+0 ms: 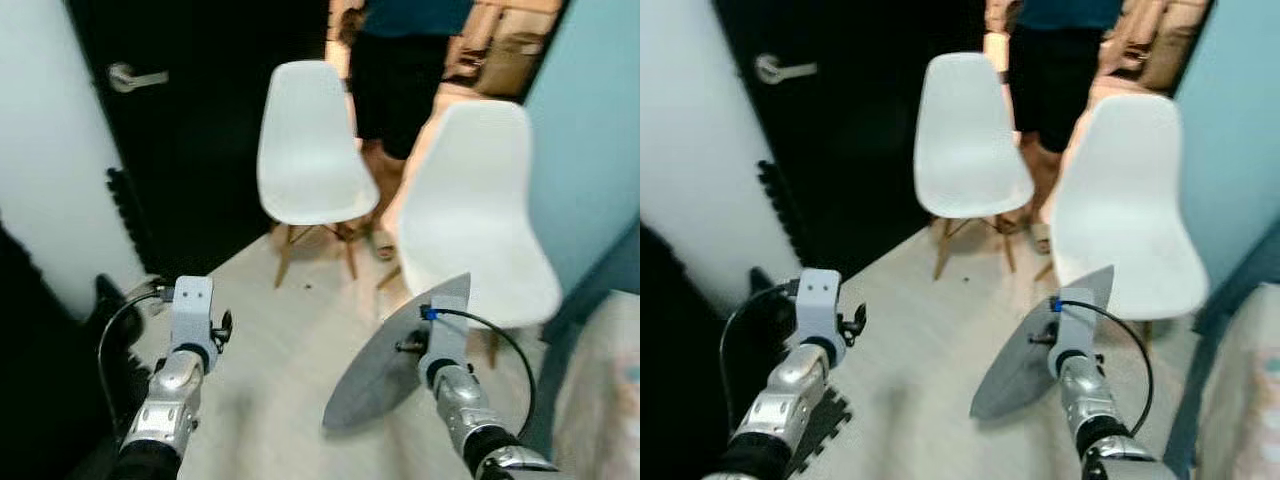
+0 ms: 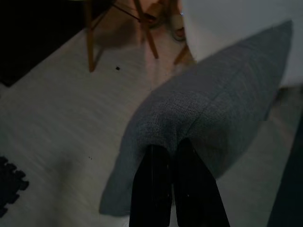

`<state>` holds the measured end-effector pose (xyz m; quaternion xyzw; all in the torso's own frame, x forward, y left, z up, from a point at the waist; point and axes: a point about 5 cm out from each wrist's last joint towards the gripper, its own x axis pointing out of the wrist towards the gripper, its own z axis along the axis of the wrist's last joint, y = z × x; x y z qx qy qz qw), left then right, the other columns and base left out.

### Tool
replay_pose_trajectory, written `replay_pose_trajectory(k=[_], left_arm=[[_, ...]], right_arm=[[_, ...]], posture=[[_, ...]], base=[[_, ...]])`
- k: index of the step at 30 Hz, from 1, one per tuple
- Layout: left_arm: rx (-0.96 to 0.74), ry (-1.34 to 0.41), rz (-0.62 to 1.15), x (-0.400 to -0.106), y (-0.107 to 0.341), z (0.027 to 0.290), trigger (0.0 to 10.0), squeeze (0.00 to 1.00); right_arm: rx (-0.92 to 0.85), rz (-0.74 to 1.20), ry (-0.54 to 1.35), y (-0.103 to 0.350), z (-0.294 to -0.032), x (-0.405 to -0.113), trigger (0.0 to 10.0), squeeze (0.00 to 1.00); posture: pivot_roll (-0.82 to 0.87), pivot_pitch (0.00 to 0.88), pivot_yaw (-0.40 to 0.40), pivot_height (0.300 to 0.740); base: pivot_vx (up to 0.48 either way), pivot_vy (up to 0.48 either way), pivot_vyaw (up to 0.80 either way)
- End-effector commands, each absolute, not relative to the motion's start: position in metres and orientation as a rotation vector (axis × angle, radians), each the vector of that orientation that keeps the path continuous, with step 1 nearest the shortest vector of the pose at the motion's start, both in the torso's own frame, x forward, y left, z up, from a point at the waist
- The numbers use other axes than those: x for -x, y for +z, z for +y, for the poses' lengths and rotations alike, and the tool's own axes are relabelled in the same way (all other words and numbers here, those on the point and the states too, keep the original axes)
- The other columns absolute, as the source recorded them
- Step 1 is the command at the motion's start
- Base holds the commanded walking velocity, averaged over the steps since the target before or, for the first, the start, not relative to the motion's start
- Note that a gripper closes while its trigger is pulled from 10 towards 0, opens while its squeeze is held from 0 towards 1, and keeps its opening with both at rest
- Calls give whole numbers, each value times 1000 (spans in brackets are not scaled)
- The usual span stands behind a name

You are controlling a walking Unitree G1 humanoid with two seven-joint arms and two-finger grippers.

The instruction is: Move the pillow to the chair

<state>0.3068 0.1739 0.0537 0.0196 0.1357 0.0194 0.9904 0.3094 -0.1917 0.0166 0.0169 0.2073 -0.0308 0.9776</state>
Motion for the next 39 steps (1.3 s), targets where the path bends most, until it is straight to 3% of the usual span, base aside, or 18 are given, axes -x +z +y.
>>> replay_pose_trajectory(k=[1, 24, 39], left_arm=[[-52, 39, 301, -304, 48, 176, 10000, 0], [-50, 61, 300, -304, 47, 179, 10000, 0], [-8, 85, 295, -305, 48, 179, 10000, 0]], right_arm=[[-26, 382, -66, 23, -193, -313, 10000, 0], [-16, 392, -54, 23, -192, -314, 10000, 0], [-14, 382, -6, 26, -183, -318, 10000, 0]], posture=[[7, 20, 4, 740], [9, 13, -11, 740], [5, 22, -16, 740]], base=[[0, 0, -800], [0, 0, -800], [0, 0, 0]])
